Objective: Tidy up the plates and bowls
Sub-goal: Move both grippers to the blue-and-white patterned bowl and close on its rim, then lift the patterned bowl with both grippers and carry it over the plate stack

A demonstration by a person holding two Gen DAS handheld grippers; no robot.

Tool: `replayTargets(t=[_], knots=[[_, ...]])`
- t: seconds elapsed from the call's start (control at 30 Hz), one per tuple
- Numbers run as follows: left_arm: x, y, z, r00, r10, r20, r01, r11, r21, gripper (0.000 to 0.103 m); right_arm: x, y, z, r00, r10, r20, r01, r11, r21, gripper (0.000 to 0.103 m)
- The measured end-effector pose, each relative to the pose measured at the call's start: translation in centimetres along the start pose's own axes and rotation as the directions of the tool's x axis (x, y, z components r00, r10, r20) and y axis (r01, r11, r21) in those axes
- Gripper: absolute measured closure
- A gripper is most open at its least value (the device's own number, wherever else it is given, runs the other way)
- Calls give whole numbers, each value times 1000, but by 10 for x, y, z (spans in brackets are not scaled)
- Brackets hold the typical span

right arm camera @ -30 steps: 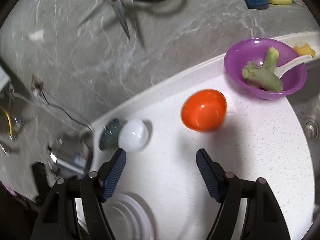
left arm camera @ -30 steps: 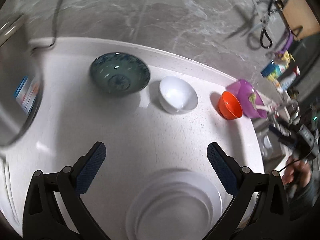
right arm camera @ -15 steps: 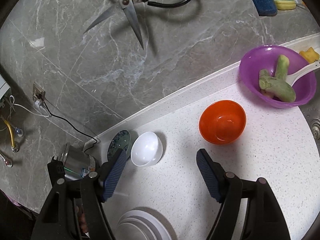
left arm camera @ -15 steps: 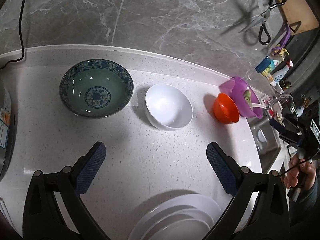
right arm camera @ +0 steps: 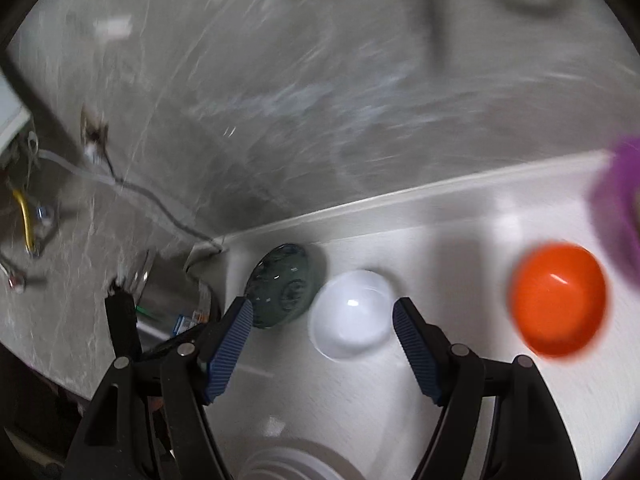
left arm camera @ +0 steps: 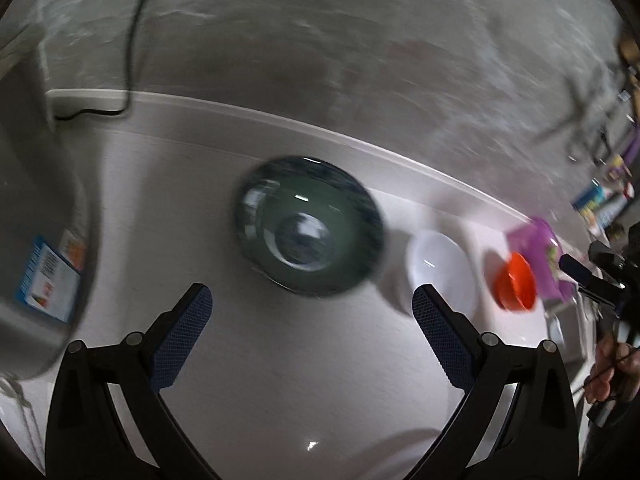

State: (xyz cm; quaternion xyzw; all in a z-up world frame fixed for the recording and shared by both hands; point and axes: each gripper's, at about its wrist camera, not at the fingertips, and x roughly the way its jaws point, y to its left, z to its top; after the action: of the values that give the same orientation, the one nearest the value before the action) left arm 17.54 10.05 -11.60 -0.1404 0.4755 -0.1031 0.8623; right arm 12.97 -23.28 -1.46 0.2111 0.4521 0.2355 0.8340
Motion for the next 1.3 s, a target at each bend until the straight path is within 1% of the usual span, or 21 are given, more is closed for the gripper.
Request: replayTargets(t=[0.03,0.1,0.17,0.23,0.3,0.37,0.4,0.47,0.53,0.6,0.73,0.8,0.83,0.9,0.93,1.0,1.03,1.07,1.1,1.2,1.3], knots=[[5,6,5,1000,13,-6,-13,1000,-9,2,22,9,9,999,9,-43,-10,1000,-24,27],[15,18,13,1000,25,-15,-25,999,-23,2,55,22,20,996,16,-92,-21,998,-51,27],[26,24,23,998,55,-33,-56,998,-15,2,94,34,30,988,16,-154,-28,997,-77,29],[41,27,29,995,76,-63,-76,997,-3,2,129,41,37,979,-16,-201,-4,995,-99,29],[57,32,35,991,103,-83,-104,995,-2,2,160,42,42,969,-54,-242,29,994,-106,35],[67,39,38,991,100,-91,-102,995,-13,2,186,41,45,958,-61,-279,38,996,-86,36],[70,41,40,990,103,-92,-105,994,-17,3,195,42,46,954,-68,-292,44,995,-90,39],[79,48,43,989,105,-108,-107,994,-22,5,211,43,47,942,-124,-311,89,988,-127,39],[90,55,43,986,103,-131,-107,994,-27,14,225,40,48,931,-149,-333,112,986,-128,40],[100,61,43,984,90,-155,-96,995,-32,30,234,39,50,924,-158,-348,118,984,-133,41],[108,68,39,981,77,-179,-84,996,-30,43,251,39,51,904,-204,-377,154,975,-159,43],[112,71,38,980,75,-187,-81,996,-26,45,259,35,50,890,-220,-400,169,973,-160,50],[114,72,38,979,72,-190,-78,997,-22,45,261,33,49,885,-224,-409,172,972,-160,51],[116,71,38,978,74,-194,-79,997,-19,47,265,35,47,877,-228,-424,170,971,-171,67],[117,71,38,978,77,-195,-81,997,-14,48,267,35,46,873,-230,-431,169,970,-176,70],[121,69,39,976,75,-206,-77,997,-2,67,270,36,45,867,-234,-440,166,968,-188,80],[122,69,39,976,62,-209,-63,998,-1,70,271,37,45,864,-239,-444,167,966,-196,82],[123,67,39,976,56,-211,-56,998,5,75,272,35,43,860,-246,-447,171,965,-201,87],[122,66,40,976,53,-211,-53,999,8,78,274,34,42,856,-247,-454,174,965,-198,88],[123,66,40,976,29,-215,-29,1000,1,88,275,34,40,857,-239,-456,165,966,-196,91],[125,68,40,978,23,-209,-27,999,-17,89,276,36,40,857,-246,-453,165,964,-210,91]])
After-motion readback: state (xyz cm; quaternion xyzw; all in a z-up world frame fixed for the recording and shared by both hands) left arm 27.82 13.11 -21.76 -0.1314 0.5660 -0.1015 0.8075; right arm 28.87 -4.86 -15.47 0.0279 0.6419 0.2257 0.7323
